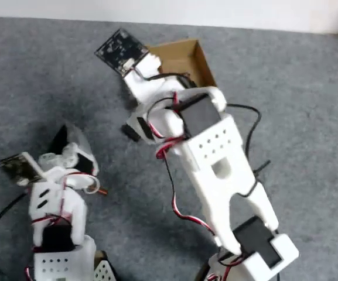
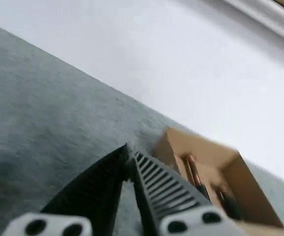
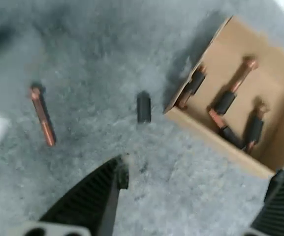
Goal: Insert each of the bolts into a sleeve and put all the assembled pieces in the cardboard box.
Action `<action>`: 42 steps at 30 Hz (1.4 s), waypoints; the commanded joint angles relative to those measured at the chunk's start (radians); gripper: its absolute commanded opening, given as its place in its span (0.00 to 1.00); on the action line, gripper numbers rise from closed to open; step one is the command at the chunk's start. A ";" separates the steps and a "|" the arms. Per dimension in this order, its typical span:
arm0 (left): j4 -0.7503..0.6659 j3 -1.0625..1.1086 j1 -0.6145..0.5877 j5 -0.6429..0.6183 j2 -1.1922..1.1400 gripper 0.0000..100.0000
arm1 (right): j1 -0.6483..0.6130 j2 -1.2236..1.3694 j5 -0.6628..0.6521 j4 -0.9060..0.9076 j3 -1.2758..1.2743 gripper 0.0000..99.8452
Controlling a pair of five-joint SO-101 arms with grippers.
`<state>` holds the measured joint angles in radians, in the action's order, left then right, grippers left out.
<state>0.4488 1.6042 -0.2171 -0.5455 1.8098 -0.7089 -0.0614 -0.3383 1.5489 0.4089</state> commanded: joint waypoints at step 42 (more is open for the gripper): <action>0.428 -0.406 -0.338 0.000 0.012 0.01 | -0.035 0.605 0.072 -0.832 -0.380 0.39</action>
<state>0.8784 1.2006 -0.5409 -0.5501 1.8220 -0.7917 0.5033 -0.2754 0.7250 0.0207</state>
